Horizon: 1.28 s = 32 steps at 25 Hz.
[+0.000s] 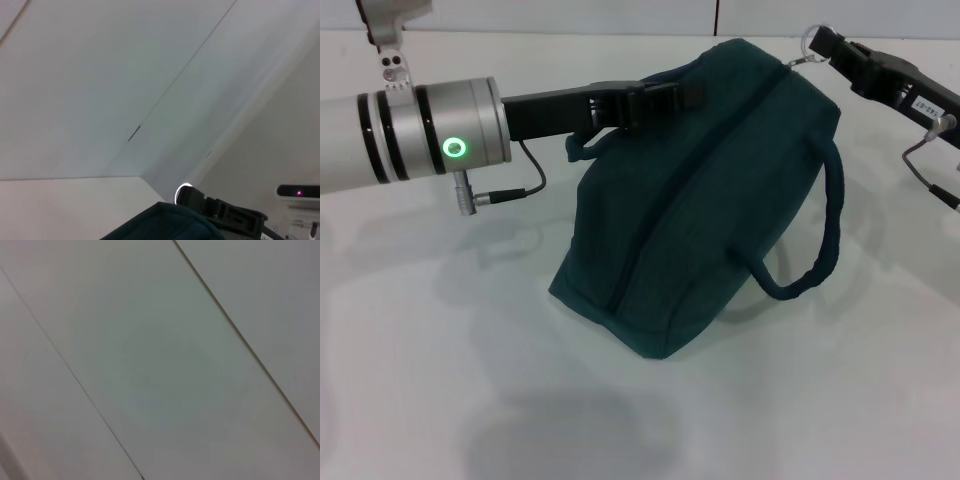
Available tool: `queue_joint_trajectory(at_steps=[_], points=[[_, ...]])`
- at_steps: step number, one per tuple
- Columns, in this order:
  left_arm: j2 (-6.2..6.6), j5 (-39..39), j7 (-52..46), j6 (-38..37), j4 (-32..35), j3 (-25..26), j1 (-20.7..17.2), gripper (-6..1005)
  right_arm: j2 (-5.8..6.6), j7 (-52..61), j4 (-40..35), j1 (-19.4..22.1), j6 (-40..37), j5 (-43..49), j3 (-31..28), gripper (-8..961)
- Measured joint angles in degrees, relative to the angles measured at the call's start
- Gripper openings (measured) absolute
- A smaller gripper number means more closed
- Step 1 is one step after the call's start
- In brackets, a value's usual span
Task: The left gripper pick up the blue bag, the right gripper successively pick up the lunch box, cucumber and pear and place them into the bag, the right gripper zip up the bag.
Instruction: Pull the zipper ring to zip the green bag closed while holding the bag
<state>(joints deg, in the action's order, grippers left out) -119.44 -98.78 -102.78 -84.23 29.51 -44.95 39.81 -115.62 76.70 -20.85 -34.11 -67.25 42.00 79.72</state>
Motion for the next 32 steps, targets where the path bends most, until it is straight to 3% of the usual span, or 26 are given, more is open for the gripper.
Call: queue_joint_trajectory(at_steps=[2, 21, 32], points=[[0.0, 0.1, 0.1, -0.6, 0.0, 0.0, 0.0, 67, 0.05, 0.2, 0.0, 0.2, -0.6, 0.0, 0.0, 100], [0.0, 0.9, 3.8, -9.7, 0.5, 0.0, -0.7, 59, 0.17, 0.8, 1.5, 1.8, -4.1, -2.2, -0.2, 106], [0.28, 5.3, 6.5, -14.0, 0.6, 0.2, -2.4, 61, 0.2, 0.8, 2.4, 1.9, -3.7, -2.2, -0.2, 110]])
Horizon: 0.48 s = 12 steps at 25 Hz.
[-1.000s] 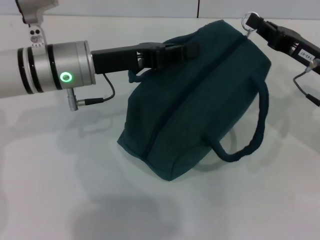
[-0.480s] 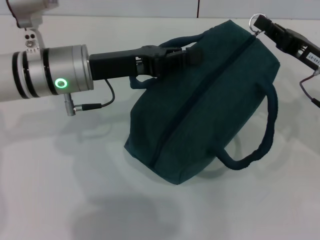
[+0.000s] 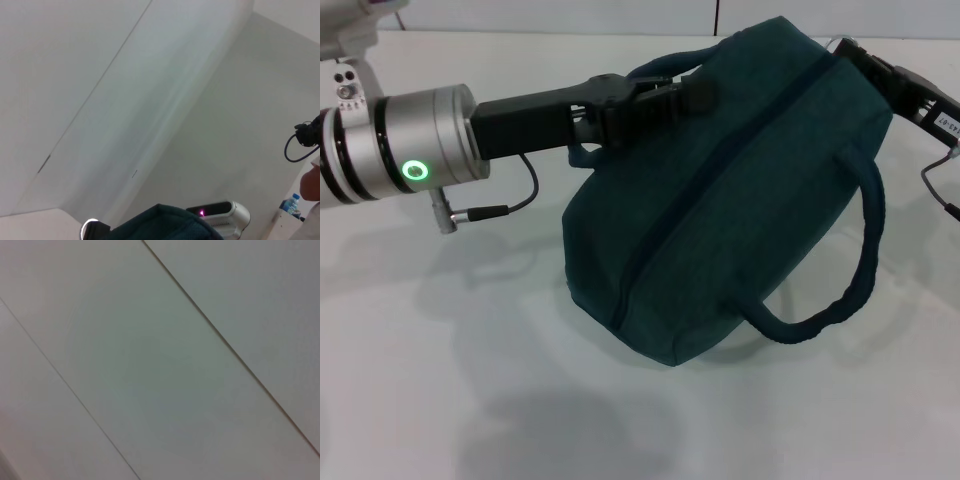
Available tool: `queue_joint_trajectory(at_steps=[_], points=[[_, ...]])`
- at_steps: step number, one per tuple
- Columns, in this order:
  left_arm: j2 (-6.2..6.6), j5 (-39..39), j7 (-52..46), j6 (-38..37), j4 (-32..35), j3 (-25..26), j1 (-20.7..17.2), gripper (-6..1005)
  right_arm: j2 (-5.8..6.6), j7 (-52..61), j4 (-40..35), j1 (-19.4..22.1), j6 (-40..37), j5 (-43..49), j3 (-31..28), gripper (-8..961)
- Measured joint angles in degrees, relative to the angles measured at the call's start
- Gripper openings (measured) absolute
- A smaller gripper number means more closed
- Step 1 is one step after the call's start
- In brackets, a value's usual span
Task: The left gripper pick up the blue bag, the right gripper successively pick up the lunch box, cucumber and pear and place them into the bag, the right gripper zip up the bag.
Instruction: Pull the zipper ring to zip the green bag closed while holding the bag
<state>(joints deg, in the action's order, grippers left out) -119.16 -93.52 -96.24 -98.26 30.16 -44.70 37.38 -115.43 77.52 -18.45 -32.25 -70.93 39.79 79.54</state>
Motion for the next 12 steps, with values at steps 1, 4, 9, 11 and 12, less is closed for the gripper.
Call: queue_joint_trajectory(at_steps=[1, 4, 9, 11, 12], points=[[0.0, 0.0, 0.0, 0.0, 0.0, 0.0, -0.1, 61, -0.01, 0.0, 0.0, 0.0, 0.0, 0.0, 0.0, 110], [-0.07, 0.1, 0.0, -0.1, 0.0, 0.1, -0.3, 62, -0.07, 0.0, 0.0, -0.1, -0.2, 0.0, 0.0, 111], [-0.23, 0.1, 0.0, 0.7, 0.0, 0.1, -0.3, 63, -0.06, 0.0, 0.0, 0.1, -2.5, 0.0, 0.0, 113], [-0.25, 0.1, -0.1, 1.3, -0.1, 0.1, -0.3, 63, -0.05, 0.4, 0.0, 0.3, -2.9, 0.0, -0.2, 113], [-0.26, 0.1, -0.1, 1.5, -0.2, 0.1, -0.2, 63, -0.04, 0.8, 0.0, 0.5, -2.8, 0.0, -0.3, 114]])
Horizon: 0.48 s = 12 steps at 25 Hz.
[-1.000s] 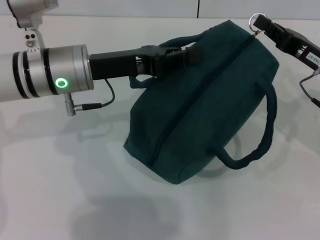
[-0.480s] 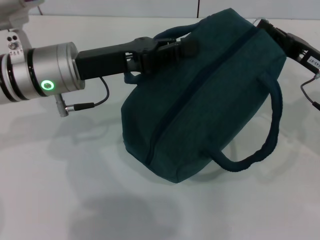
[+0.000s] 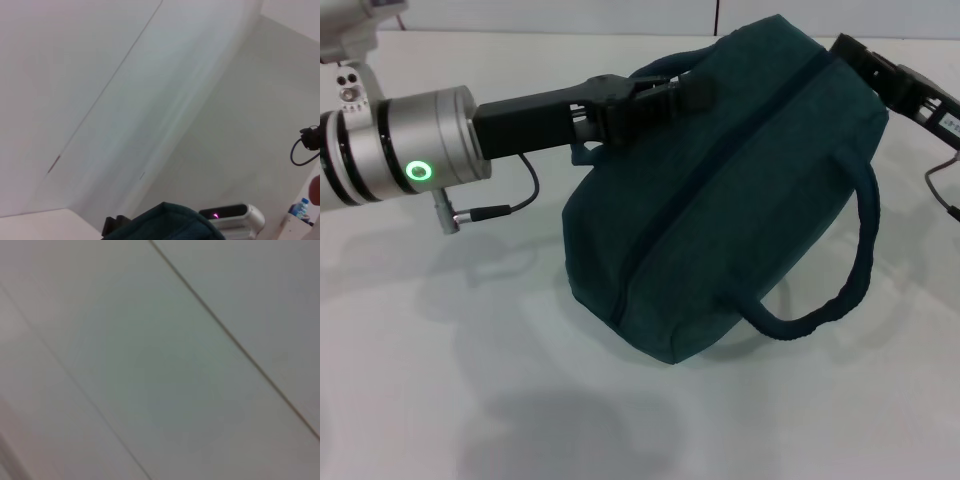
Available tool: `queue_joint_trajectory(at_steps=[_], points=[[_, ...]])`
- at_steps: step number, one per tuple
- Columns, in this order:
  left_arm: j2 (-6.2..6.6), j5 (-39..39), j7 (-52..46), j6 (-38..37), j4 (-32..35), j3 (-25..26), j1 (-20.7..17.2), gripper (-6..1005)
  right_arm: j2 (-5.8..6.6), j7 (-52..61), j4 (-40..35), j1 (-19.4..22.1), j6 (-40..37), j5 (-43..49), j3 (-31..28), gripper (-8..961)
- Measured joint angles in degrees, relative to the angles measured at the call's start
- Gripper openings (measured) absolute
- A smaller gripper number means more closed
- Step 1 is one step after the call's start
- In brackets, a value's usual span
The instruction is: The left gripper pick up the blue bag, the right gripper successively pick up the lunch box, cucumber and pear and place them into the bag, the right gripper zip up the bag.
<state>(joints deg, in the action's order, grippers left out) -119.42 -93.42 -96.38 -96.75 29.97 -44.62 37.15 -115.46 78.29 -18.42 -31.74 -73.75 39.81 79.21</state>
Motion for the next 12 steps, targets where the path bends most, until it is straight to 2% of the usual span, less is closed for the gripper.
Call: queue_joint_trajectory(at_steps=[4, 12], points=[[-0.17, 0.0, 0.1, 2.1, -0.4, -0.4, 1.0, 64, 0.46, 1.9, 1.1, 0.8, 0.2, 0.1, -1.5, 115], [-0.45, 0.0, 0.0, 8.6, -2.0, -3.7, 3.2, 65, 1.97, 2.1, 1.2, 5.6, -1.8, 0.1, -5.5, 475]])
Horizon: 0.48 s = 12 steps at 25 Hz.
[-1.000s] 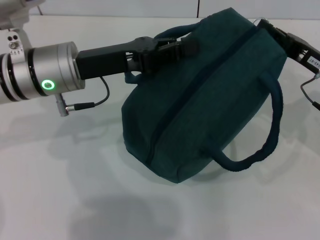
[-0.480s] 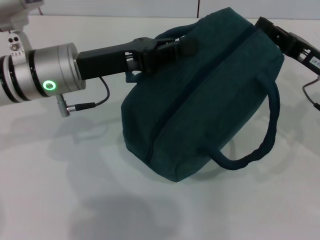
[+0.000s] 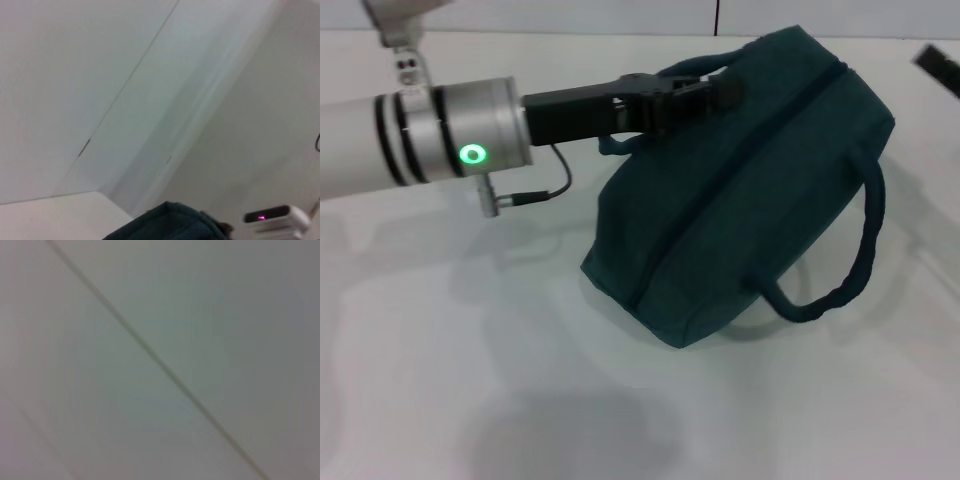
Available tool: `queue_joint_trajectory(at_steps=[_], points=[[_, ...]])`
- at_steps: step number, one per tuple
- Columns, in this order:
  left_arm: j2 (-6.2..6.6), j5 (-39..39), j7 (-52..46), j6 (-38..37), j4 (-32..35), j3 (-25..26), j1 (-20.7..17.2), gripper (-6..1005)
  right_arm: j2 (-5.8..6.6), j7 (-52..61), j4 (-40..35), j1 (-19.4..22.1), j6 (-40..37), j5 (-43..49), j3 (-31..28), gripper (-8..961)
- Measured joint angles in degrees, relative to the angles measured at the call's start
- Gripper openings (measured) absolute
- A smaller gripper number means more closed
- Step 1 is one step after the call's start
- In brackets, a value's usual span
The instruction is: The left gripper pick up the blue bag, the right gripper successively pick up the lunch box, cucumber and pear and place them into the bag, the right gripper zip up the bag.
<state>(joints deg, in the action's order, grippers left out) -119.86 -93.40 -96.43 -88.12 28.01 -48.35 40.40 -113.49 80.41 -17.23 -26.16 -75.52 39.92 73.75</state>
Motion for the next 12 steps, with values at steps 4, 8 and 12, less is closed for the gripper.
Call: queue_joint_trajectory(at_steps=[4, 8, 12], points=[[-0.02, 0.0, 0.1, 5.7, -2.1, -1.8, 2.1, 66, 0.78, -0.1, 0.2, 2.8, -2.2, 0.2, -3.0, 598], [-0.08, 0.2, 0.5, 9.6, -2.2, -4.7, 2.3, 67, 1.06, -0.5, 0.2, 3.8, -2.5, 0.3, -3.3, 657], [-0.27, 0.3, 1.4, 13.2, -2.2, -8.5, 2.6, 67, 1.08, -0.6, 0.3, 4.1, -2.9, 0.4, -3.3, 717]])
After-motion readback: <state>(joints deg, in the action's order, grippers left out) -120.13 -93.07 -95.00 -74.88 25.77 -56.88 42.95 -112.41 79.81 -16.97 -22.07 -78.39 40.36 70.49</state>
